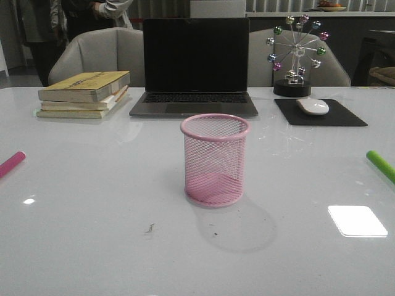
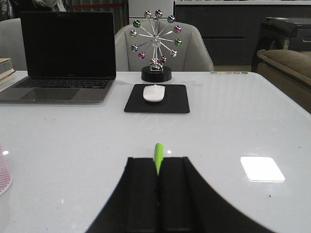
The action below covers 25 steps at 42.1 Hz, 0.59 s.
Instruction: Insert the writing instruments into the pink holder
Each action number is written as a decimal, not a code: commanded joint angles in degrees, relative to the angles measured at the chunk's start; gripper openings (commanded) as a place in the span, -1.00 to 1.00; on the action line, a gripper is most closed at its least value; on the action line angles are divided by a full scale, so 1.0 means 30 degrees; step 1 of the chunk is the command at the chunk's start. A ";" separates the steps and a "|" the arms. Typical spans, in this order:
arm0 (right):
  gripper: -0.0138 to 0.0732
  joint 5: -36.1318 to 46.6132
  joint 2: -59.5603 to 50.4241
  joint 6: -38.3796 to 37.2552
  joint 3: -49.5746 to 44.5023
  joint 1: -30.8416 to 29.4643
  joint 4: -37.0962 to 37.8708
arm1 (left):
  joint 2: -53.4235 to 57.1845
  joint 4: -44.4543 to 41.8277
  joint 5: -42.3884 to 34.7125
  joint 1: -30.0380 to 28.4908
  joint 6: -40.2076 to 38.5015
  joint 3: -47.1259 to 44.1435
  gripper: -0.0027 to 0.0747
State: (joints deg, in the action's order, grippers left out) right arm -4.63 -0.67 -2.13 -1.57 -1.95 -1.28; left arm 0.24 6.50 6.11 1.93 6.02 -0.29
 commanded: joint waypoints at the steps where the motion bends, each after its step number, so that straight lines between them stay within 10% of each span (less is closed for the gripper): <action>1: -0.55 0.1714 -0.0347 0.0177 0.0069 -0.0056 -0.0040 | 0.0351 0.0103 -0.1614 -0.0026 -0.0059 -0.0089 -0.69; 25: -0.55 0.0857 -0.0146 0.0177 0.4634 -0.0056 -0.0040 | 0.0160 0.0103 -0.3370 -0.0026 -0.0059 0.4272 -0.69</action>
State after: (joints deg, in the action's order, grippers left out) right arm -5.37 -0.67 -2.13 6.36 -1.95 -1.28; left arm 0.24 6.50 0.46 1.93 6.02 6.54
